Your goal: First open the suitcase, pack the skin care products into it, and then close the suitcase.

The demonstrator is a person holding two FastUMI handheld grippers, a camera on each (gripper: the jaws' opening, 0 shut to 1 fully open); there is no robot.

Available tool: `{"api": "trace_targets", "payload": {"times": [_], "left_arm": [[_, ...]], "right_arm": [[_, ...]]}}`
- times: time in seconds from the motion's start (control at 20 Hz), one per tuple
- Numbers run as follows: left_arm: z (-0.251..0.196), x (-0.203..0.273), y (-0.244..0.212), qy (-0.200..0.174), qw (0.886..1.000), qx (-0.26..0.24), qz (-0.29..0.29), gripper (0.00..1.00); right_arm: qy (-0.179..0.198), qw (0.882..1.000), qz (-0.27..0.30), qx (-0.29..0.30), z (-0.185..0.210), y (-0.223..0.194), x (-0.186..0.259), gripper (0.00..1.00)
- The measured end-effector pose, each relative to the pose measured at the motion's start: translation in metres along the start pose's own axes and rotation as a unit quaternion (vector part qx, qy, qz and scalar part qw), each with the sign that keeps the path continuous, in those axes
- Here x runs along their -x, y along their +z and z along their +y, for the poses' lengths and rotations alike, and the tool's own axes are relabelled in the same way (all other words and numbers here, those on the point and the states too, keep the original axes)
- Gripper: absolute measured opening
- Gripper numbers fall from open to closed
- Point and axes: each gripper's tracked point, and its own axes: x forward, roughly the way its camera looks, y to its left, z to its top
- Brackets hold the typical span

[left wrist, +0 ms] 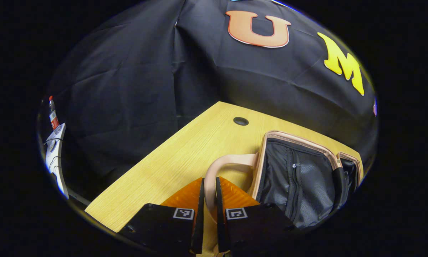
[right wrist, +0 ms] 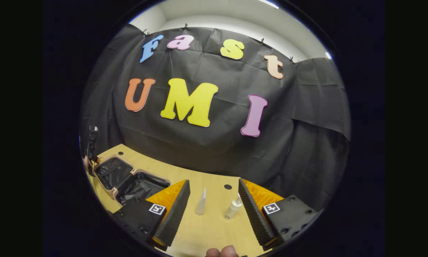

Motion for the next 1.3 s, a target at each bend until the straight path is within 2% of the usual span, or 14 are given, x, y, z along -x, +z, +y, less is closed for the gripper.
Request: {"api": "trace_targets", "payload": {"times": [0.05,0.1,0.15,0.25,0.3,0.35,0.55,0.6,0.7,0.9,0.95,1.05,1.3], "left_arm": [[0.006,-0.001,0.000,0.017,1.000,-0.014,0.003,0.21],[0.011,0.003,0.003,0.026,0.999,-0.029,-0.002,0.30],[0.014,0.008,0.009,0.031,0.999,-0.041,-0.012,0.46],[0.004,0.026,0.026,0.015,0.999,-0.034,-0.038,0.58],[-0.003,0.040,0.039,0.011,0.998,-0.033,-0.058,0.82],[-0.013,0.056,0.049,0.005,0.996,-0.038,-0.074,0.96],[-0.079,0.136,0.091,-0.023,0.987,-0.073,-0.143,0.97],[-0.097,0.157,0.096,-0.025,0.985,-0.076,-0.156,0.98],[-0.146,0.197,0.096,-0.053,0.981,-0.072,-0.172,0.98],[-0.242,0.261,0.068,-0.096,0.973,-0.069,-0.197,1.00],[-0.265,0.270,0.053,-0.107,0.974,-0.063,-0.187,0.97],[-0.307,0.288,0.027,-0.131,0.974,-0.063,-0.175,0.98],[-0.371,0.322,0.012,-0.165,0.965,-0.086,-0.184,0.98]], "right_arm": [[0.001,1.000,0.001,-0.002,0.001,-0.001,0.000,0.81],[0.002,1.000,0.003,-0.003,0.000,-0.002,-0.001,0.81],[0.004,1.000,0.003,-0.005,0.001,-0.003,-0.001,0.81],[0.007,1.000,0.003,-0.010,0.000,-0.005,-0.002,0.81],[0.009,1.000,0.002,-0.017,-0.002,-0.006,-0.003,0.81],[0.013,1.000,0.001,-0.022,-0.005,-0.007,-0.004,0.80],[0.033,0.998,-0.013,-0.043,-0.016,-0.008,-0.005,0.80],[0.032,0.998,-0.016,-0.043,-0.023,-0.010,-0.008,0.80],[0.033,0.998,-0.017,-0.048,-0.036,-0.019,-0.009,0.81],[0.035,0.998,-0.009,-0.059,-0.065,-0.041,-0.011,0.80],[0.035,0.997,-0.007,-0.062,-0.073,-0.046,-0.012,0.81],[0.038,0.997,-0.001,-0.067,-0.086,-0.057,-0.016,0.81],[0.041,0.996,0.004,-0.074,-0.117,-0.070,-0.026,0.80]]}}
